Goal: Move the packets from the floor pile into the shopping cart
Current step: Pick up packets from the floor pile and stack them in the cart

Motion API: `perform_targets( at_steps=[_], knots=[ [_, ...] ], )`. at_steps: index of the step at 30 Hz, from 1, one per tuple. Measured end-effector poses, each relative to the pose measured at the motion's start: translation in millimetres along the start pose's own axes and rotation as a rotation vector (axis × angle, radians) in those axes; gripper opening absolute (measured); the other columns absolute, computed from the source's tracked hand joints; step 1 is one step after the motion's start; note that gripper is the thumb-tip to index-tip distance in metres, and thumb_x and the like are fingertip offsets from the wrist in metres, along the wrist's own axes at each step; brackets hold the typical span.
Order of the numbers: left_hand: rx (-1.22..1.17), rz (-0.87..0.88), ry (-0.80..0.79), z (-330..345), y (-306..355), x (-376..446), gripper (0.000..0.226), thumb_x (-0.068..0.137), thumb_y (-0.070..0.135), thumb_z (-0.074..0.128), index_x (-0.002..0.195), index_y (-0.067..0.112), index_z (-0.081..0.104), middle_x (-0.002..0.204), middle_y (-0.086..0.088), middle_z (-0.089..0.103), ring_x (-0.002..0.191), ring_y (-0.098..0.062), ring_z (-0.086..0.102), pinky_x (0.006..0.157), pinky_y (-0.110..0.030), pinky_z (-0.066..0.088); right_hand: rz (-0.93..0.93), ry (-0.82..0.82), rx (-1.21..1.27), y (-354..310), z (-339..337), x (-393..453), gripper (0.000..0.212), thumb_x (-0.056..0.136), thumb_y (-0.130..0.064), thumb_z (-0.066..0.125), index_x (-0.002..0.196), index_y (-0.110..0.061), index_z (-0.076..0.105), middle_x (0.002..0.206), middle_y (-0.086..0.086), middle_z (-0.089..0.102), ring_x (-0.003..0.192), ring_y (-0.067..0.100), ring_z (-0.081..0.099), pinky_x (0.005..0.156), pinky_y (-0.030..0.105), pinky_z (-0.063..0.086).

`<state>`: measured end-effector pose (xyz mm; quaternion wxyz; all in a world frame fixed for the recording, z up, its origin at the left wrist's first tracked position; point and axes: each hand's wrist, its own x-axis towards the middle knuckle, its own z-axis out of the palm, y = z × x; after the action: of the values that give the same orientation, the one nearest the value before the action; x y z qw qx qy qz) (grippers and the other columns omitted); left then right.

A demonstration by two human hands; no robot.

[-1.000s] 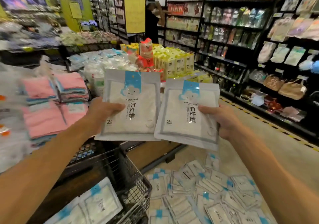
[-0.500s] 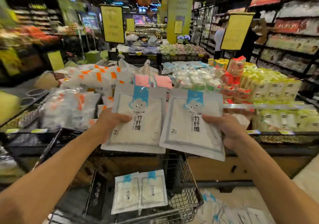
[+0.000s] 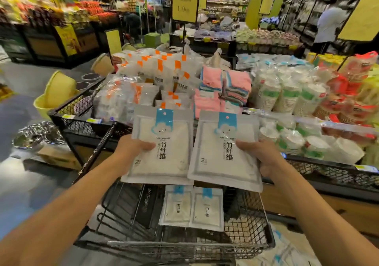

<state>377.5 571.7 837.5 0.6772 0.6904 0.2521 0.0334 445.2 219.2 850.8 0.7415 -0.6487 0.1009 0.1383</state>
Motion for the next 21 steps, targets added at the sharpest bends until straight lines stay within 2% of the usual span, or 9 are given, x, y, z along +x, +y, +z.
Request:
perform_targets(
  at_steps=[4, 8, 14, 18, 21],
  knots=[
    [-0.011, -0.071, -0.03, -1.1, -23.6, 55.6, 0.037, 0.076, -0.004, 0.081, 0.111, 0.001, 0.071, 0.102, -0.016, 0.077, 0.095, -0.036, 0.074, 0.093, -0.055, 0.057, 0.056, 0.047, -0.02, 20.5, 11.5, 39.1, 0.025, 0.084, 0.002, 0.077, 0.109, 0.001, 0.071, 0.098, 0.018, 0.079, 0.081, 0.032, 0.078, 0.06, 0.04, 0.064],
    [0.014, -0.124, -0.056, 7.0, -53.6, 112.4, 0.034, 0.079, 0.0, 0.08, 0.111, 0.006, 0.069, 0.102, -0.012, 0.077, 0.093, -0.033, 0.074, 0.087, -0.052, 0.059, 0.123, 0.123, -0.039, 45.7, 11.4, 78.6, 0.032, 0.084, 0.0, 0.078, 0.115, 0.002, 0.069, 0.102, 0.019, 0.078, 0.091, 0.036, 0.077, 0.078, 0.047, 0.063],
    [0.025, -0.253, -0.045, 24.4, -124.0, 173.3, 0.032, 0.079, -0.002, 0.08, 0.106, 0.011, 0.069, 0.099, -0.009, 0.076, 0.091, -0.029, 0.072, 0.079, -0.043, 0.058, 0.265, 0.226, -0.103, 107.6, -9.8, 127.4, 0.038, 0.083, -0.001, 0.08, 0.118, 0.003, 0.067, 0.1, 0.016, 0.079, 0.087, 0.033, 0.078, 0.064, 0.039, 0.064],
    [0.033, -0.366, -0.026, 38.4, -188.1, 193.4, 0.035, 0.079, -0.006, 0.078, 0.111, 0.006, 0.069, 0.099, -0.009, 0.075, 0.092, -0.031, 0.071, 0.075, -0.04, 0.057, 0.353, 0.236, -0.162, 161.9, -28.1, 155.6, 0.032, 0.083, -0.003, 0.08, 0.113, 0.0, 0.068, 0.095, 0.012, 0.08, 0.081, 0.028, 0.079, 0.058, 0.035, 0.063],
    [0.079, -0.416, -0.006, 51.5, -243.2, 206.4, 0.031, 0.08, -0.005, 0.078, 0.107, 0.008, 0.069, 0.097, -0.007, 0.073, 0.089, -0.029, 0.07, 0.074, -0.041, 0.057, 0.413, 0.207, -0.214, 209.1, -42.6, 181.7, 0.029, 0.085, -0.006, 0.079, 0.112, -0.003, 0.068, 0.094, 0.01, 0.08, 0.082, 0.027, 0.079, 0.066, 0.041, 0.063]
  ],
)
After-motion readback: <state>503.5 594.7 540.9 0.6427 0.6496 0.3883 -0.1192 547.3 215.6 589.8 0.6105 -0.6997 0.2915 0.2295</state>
